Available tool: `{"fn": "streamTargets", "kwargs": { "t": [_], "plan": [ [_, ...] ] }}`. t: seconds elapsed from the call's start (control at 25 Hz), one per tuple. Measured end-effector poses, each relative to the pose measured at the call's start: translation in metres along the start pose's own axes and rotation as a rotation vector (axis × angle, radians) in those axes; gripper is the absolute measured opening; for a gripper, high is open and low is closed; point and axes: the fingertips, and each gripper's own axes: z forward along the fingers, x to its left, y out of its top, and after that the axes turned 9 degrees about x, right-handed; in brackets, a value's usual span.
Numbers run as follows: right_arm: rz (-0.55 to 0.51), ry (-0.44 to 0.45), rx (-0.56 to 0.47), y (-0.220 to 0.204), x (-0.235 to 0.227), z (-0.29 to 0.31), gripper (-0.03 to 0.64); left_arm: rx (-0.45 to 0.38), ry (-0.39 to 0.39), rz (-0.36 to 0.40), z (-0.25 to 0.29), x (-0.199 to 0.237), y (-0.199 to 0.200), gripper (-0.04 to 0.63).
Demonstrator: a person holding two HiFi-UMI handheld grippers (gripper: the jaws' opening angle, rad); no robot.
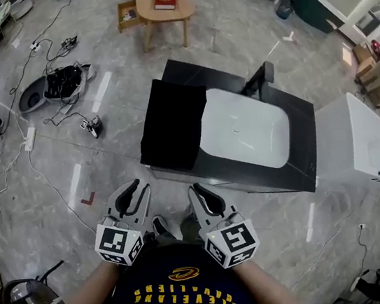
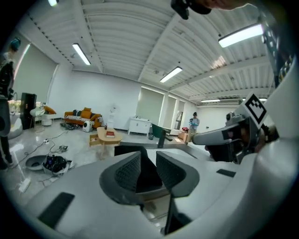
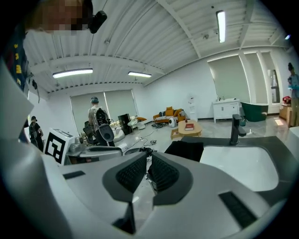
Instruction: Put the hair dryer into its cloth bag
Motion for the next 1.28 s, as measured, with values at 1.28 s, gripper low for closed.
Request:
{"fn": "streamTargets", "kwargs": {
  "t": [1.28],
  "plan": [
    [-0.017,0.112,-0.151,0.072,-0.007,-0.093,0.008,-0.153,-0.070,-0.066,-0.057,-0.111,0.131,0.077]
  ]
}}
